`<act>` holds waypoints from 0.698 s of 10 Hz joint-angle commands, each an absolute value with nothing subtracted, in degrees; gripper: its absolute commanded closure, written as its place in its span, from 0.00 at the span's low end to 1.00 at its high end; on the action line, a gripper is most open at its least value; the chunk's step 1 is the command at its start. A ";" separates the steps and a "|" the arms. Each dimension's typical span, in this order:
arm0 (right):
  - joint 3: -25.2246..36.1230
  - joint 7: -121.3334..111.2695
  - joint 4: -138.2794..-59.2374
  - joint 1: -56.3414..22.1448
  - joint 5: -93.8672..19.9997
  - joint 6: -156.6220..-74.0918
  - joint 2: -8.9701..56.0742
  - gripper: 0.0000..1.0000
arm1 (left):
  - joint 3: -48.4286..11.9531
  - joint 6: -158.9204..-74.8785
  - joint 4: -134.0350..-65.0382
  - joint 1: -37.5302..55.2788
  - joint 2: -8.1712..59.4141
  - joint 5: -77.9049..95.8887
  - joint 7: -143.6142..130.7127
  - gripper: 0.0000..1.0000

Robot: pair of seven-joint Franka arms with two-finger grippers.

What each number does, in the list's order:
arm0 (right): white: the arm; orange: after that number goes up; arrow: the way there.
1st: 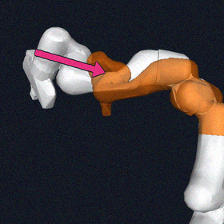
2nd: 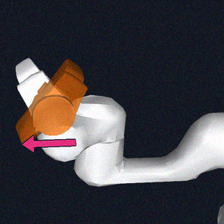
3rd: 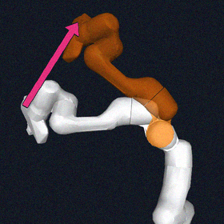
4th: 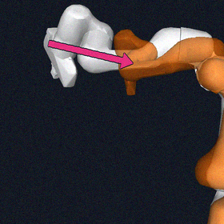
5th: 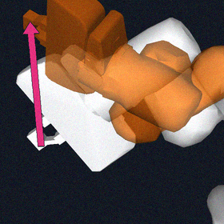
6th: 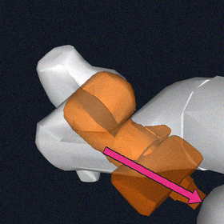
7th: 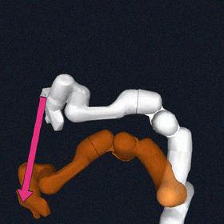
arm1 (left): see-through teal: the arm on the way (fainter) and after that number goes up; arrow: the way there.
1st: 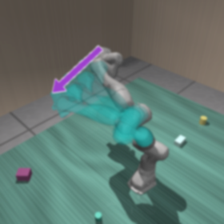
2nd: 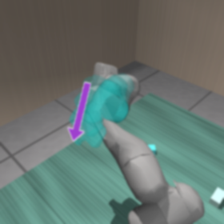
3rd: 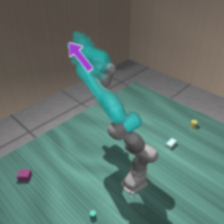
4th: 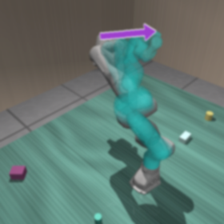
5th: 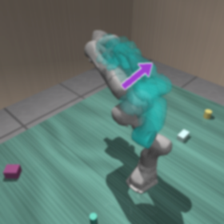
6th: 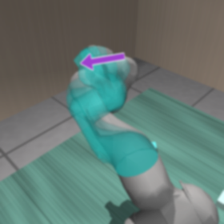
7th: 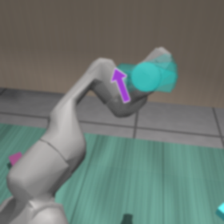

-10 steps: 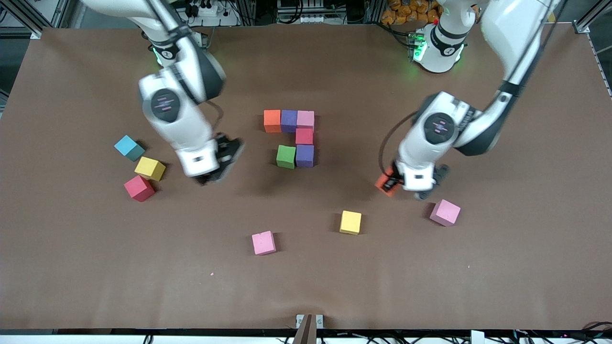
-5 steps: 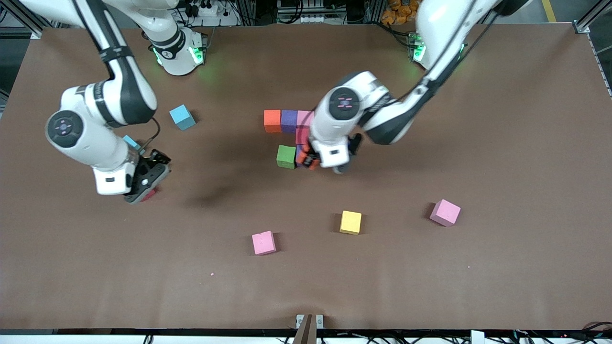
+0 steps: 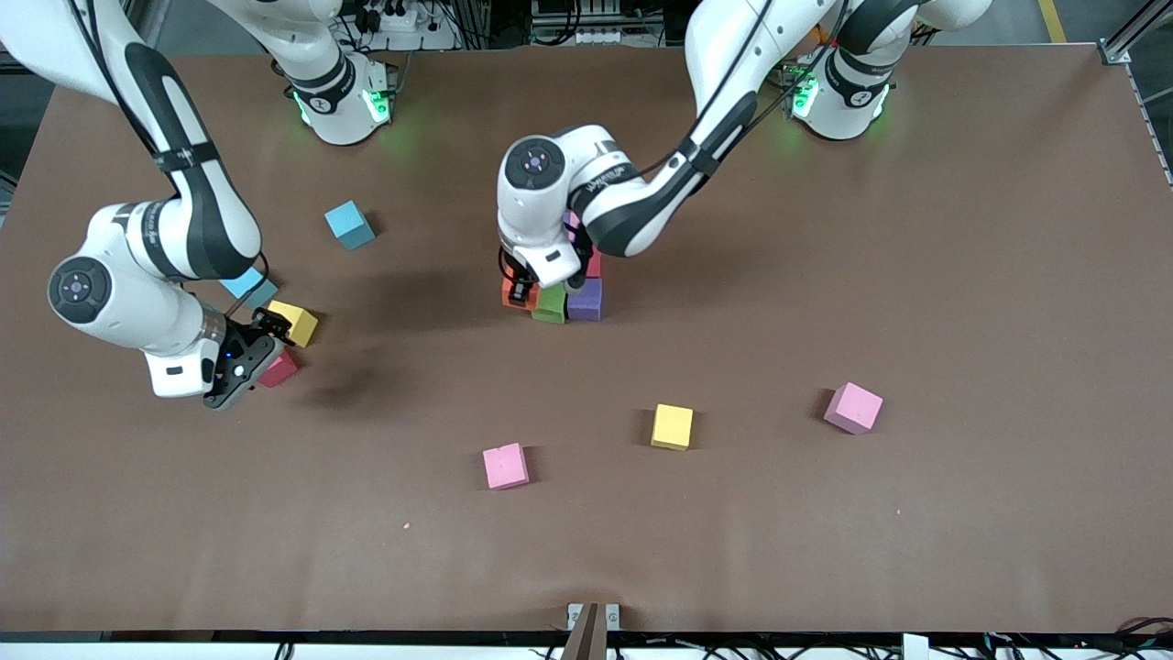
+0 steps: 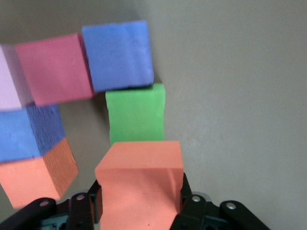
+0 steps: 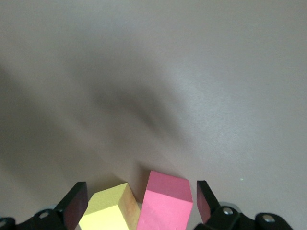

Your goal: Form number 2 with 11 blocks

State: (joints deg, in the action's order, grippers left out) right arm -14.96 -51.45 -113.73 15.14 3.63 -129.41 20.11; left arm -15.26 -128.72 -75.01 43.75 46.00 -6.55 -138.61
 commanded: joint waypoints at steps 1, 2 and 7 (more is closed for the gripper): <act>-16.79 -57.54 -115.83 18.97 3.87 -129.73 20.57 0.00 | -14.15 -130.60 -73.21 44.91 47.10 -5.36 -141.23 0.92; -16.79 -58.79 -115.84 19.85 3.87 -130.07 20.83 0.00 | -13.89 -130.95 -72.69 45.35 47.89 -5.36 -142.55 0.92; -16.52 -39.69 -119.62 24.17 3.78 -143.71 25.66 0.00 | -12.92 -131.75 -72.77 47.63 49.57 -5.36 -143.79 0.92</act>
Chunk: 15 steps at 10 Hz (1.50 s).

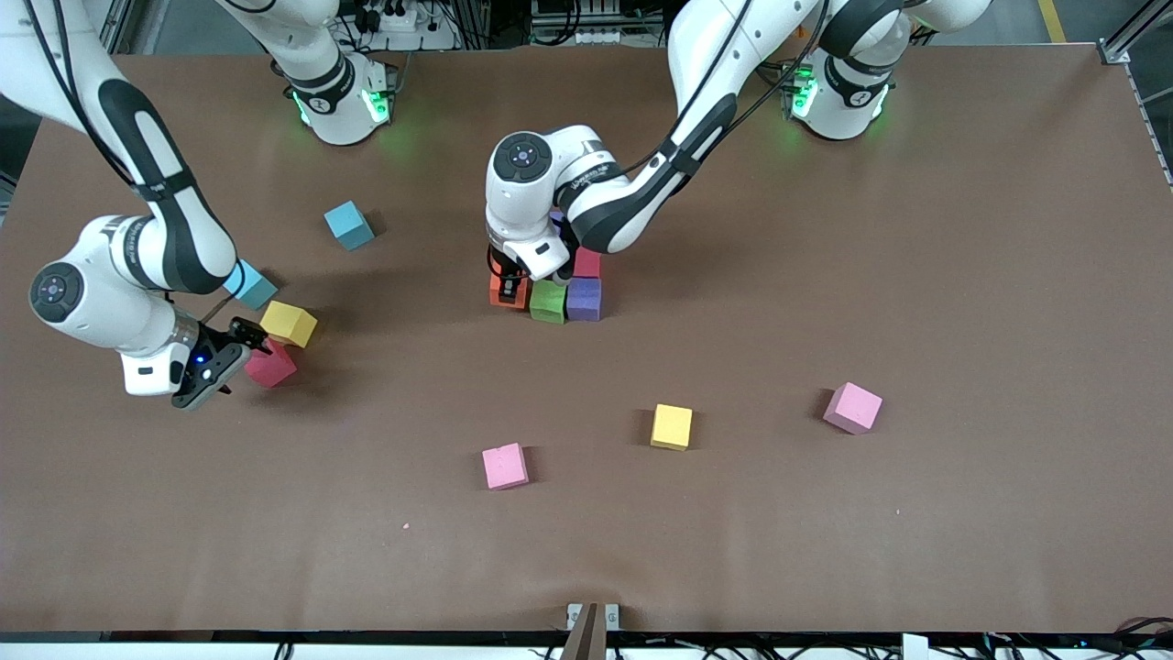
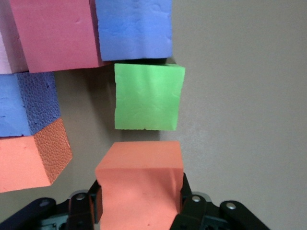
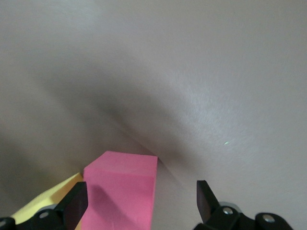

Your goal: Form number 2 with 11 blocks

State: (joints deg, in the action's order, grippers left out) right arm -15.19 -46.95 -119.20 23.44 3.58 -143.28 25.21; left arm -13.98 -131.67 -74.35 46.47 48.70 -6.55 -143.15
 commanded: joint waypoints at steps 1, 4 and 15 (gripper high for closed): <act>-16.70 -36.25 -119.62 24.17 3.43 -140.57 25.66 0.00 | -12.92 -131.66 -72.86 47.81 50.01 -5.45 -143.70 0.92; -16.79 -35.33 -119.27 24.08 3.25 -139.22 25.49 0.00 | -12.83 -131.66 -72.86 48.07 52.02 -5.80 -143.44 0.92; -18.19 -36.21 -120.40 26.89 3.87 -140.35 25.22 0.00 | -10.64 -133.24 -72.77 49.04 53.44 -5.89 -143.35 0.00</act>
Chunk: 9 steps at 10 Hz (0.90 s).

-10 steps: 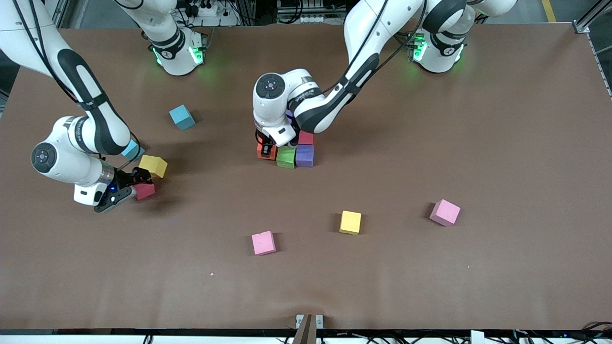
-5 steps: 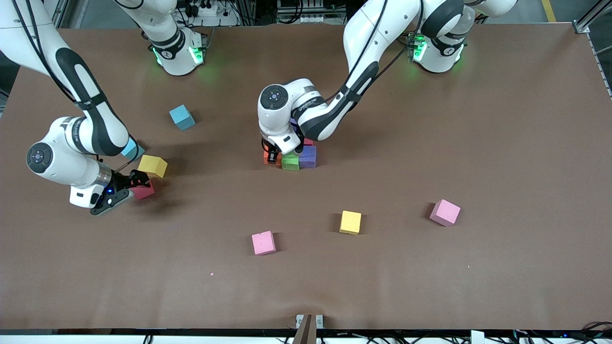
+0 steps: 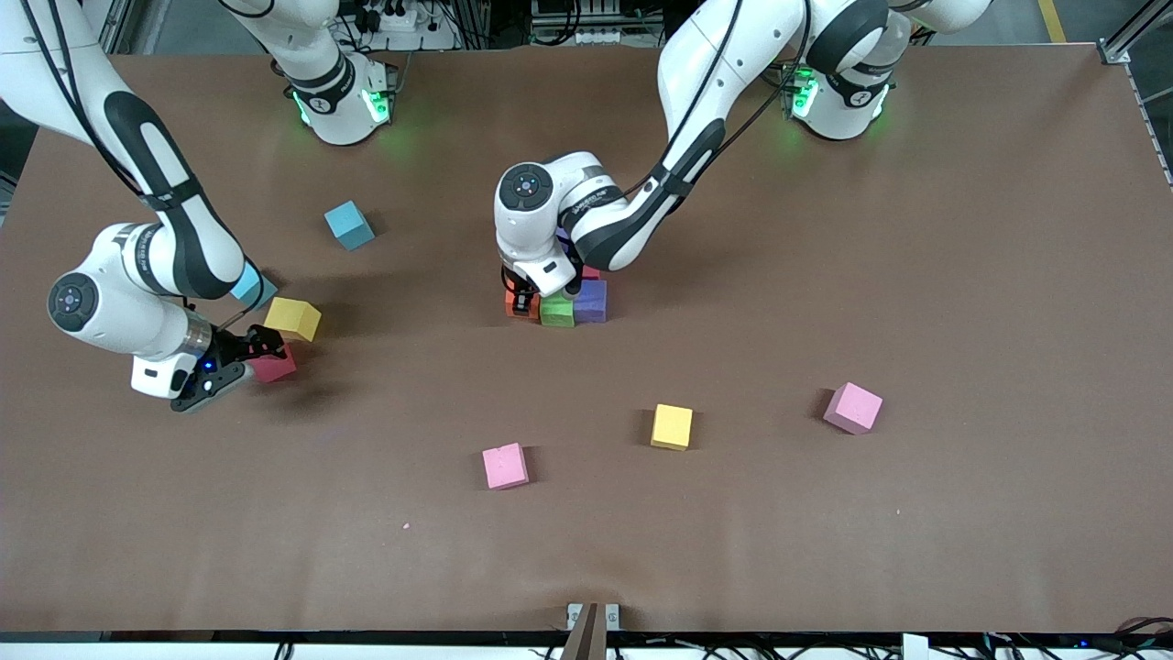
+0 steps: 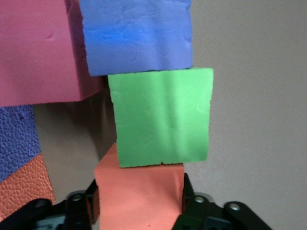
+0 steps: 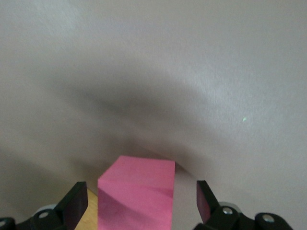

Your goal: Form number 2 with 11 blocks

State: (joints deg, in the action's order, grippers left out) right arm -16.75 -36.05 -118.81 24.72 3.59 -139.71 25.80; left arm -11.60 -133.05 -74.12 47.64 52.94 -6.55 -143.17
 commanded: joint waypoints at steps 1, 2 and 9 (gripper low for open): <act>-18.11 -36.21 -120.67 26.81 3.87 -140.88 25.31 0.00 | -10.63 -132.55 -72.86 49.04 52.65 -5.98 -143.26 0.00; -18.11 -36.21 -121.54 26.89 3.87 -142.72 25.31 0.00 | -10.63 -130.36 -72.86 48.87 51.52 -5.98 -143.17 0.00; -19.94 -35.25 -121.39 25.23 3.96 -143.90 22.07 0.77 | -8.26 -119.62 -74.26 39.31 42.19 -13.24 -134.40 0.00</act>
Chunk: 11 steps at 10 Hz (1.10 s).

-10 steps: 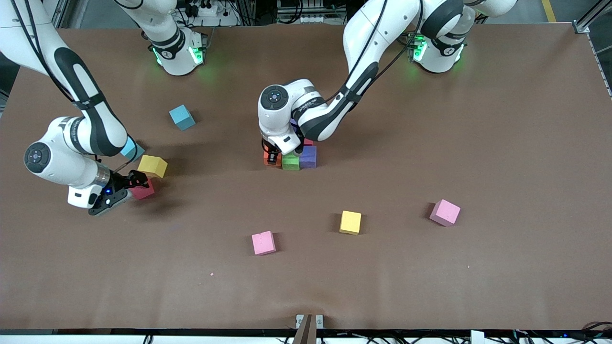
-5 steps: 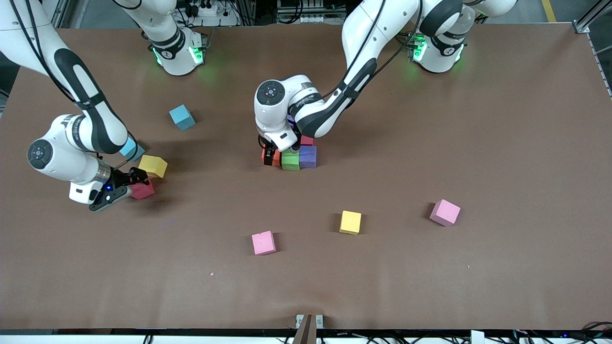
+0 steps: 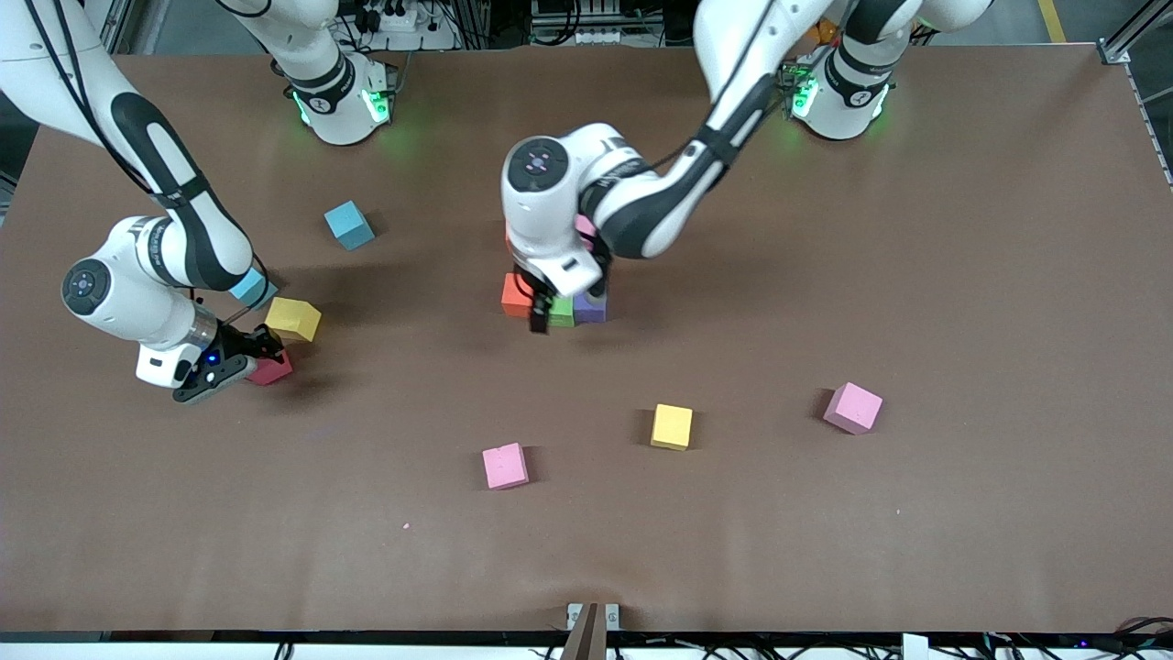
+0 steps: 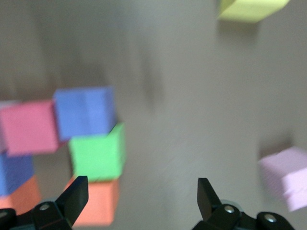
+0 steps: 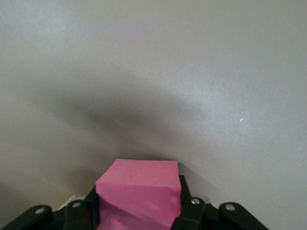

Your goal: Form number 2 with 11 blocks

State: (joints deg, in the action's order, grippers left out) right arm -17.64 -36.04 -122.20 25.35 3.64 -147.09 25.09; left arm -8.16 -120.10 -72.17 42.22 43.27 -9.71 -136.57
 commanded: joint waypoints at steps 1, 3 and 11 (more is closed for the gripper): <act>-20.30 -33.42 -117.90 22.53 3.78 -140.31 21.97 0.77 | -8.26 -119.62 -74.35 36.85 42.19 -15.01 -131.25 0.00; -20.13 -23.78 -114.97 15.77 3.60 -138.96 21.97 0.77 | -8.44 -118.40 -74.44 32.80 41.93 -14.68 -123.43 0.00; -16.10 17.72 -107.77 -9.46 3.16 -139.13 26.97 0.77 | -9.05 -119.35 -90.84 17.52 32.11 -14.94 -107.00 0.00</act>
